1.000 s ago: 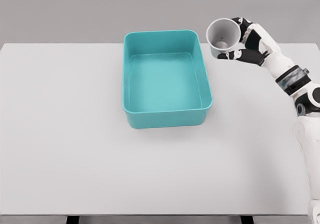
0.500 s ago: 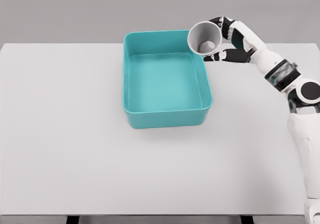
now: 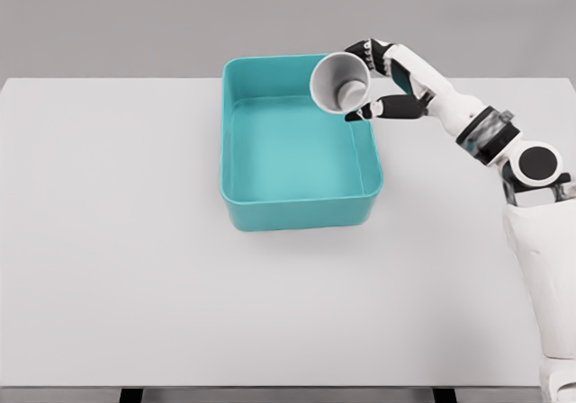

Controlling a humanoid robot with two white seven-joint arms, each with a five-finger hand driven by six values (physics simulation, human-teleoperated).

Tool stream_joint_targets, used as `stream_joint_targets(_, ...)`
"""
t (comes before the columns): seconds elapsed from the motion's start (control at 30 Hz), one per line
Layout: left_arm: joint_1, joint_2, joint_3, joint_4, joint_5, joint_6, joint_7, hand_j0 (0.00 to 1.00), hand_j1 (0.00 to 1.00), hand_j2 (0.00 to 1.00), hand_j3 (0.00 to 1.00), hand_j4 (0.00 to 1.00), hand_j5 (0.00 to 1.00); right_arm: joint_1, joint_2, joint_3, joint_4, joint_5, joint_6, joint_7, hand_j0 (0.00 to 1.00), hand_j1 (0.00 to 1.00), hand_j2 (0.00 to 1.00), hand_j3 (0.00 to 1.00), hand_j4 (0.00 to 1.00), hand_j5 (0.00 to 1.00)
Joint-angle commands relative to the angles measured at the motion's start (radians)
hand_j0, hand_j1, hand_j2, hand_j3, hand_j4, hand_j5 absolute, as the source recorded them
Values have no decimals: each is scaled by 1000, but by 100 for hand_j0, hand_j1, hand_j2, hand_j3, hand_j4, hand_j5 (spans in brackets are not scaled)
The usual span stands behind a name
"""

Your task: Put the paper cup into the basket with your right arm

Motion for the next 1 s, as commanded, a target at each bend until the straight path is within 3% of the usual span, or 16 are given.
stream_joint_targets(0.0, 0, 0, 0, 0, 0, 0, 0, 100, 100, 100, 100, 100, 100, 0, 1, 17, -7, 0, -1, 0, 57, 57, 57, 57, 57, 57)
stream_joint_targets(0.23, 0, 0, 0, 0, 0, 0, 0, 100, 100, 100, 100, 100, 100, -32, 1, 94, -7, 57, -5, 0, 58, 58, 58, 58, 58, 58)
stream_joint_targets(0.9, 0, 0, 0, 0, 0, 0, 0, 100, 100, 100, 100, 100, 100, -37, -16, 131, -85, 183, 36, 0, 58, 58, 58, 58, 58, 58)
stream_joint_targets(0.97, 0, 0, 0, 0, 0, 0, 0, 100, 100, 100, 100, 100, 100, -35, -19, 132, -87, 184, 36, 0, 64, 64, 64, 64, 64, 64)
